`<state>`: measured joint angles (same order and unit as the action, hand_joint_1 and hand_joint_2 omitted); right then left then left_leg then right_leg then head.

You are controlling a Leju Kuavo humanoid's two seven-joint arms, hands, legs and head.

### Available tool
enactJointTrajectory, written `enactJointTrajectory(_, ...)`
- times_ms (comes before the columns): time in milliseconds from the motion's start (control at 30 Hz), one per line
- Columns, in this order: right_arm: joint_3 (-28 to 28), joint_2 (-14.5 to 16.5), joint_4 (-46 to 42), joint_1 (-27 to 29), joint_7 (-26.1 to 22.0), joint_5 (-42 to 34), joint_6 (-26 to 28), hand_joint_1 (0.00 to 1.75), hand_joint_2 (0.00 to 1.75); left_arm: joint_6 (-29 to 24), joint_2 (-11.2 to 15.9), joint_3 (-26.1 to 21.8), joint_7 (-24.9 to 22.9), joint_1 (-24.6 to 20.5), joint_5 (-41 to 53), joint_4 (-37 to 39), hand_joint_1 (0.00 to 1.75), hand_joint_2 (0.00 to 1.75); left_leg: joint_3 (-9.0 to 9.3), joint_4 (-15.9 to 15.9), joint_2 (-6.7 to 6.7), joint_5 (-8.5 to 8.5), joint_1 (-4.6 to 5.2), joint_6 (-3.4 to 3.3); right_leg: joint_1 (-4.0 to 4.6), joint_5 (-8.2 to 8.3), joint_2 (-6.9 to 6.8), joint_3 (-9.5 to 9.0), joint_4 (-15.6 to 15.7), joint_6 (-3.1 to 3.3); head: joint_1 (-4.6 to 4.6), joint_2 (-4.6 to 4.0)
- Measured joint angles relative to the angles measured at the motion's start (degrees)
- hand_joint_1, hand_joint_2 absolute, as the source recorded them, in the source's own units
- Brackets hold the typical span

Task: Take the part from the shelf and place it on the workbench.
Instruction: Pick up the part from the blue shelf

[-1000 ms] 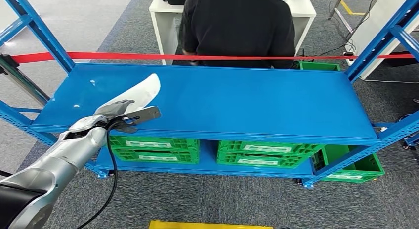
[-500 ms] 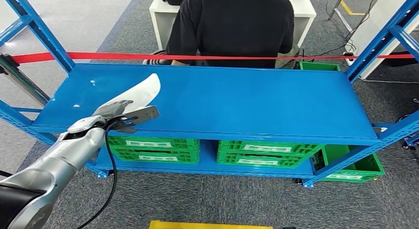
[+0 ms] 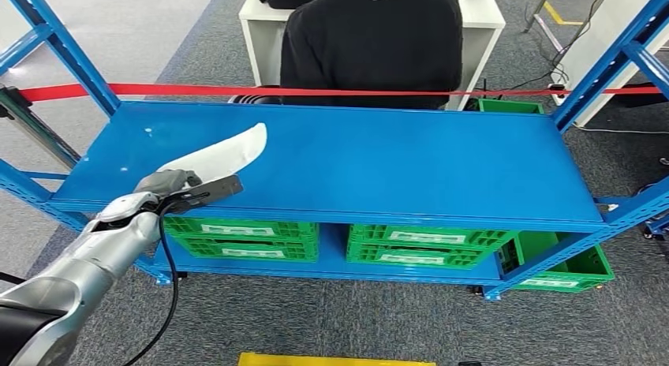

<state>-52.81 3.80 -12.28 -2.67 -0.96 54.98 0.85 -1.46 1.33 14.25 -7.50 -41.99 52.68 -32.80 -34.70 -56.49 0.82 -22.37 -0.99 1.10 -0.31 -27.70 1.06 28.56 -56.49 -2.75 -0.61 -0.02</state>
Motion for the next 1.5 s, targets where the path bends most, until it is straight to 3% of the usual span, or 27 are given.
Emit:
enactJointTrajectory(167,-0.46,0.00,0.00,-0.01,-0.08,0.26,-0.04,0.00,0.00,1.17,0.25,-0.40,0.53,0.23,0.17,-0.18,0.03,1.75,0.06,0.00,0.01,0.00,0.01,0.00,0.00,0.00,-0.01,-0.05,0.00,0.00,-0.01,0.00)
enactJointTrajectory(300,-0.86,0.00,0.00,-0.03,-0.07,0.32,-0.04,0.00,0.00,1.56,0.26,-0.89,0.61,0.07,0.17,-0.20,1.75,1.75,0.21,0.01,0.01,0.00,0.01,0.00,0.00,-0.01,-0.02,-0.18,0.00,0.00,-0.01,0.00)
enactJointTrajectory(1033,-1.42,0.00,0.00,-0.05,-0.39,0.44,-0.04,0.00,0.00,2.04,0.57,-1.83,1.09,0.24,0.26,-0.28,1.75,1.75,0.42,0.03,0.03,0.01,0.01,-0.02,0.00,-0.01,-0.04,-0.35,0.00,0.01,-0.01,0.00)
enactJointTrajectory(1500,-2.17,0.00,0.00,-0.04,-0.77,1.08,-0.26,0.00,0.00,1.36,0.84,-2.43,4.66,1.04,0.20,-1.19,1.75,1.75,0.42,0.03,0.04,0.01,0.01,-0.02,0.00,-0.01,-0.04,-0.35,0.00,0.01,-0.01,0.00)
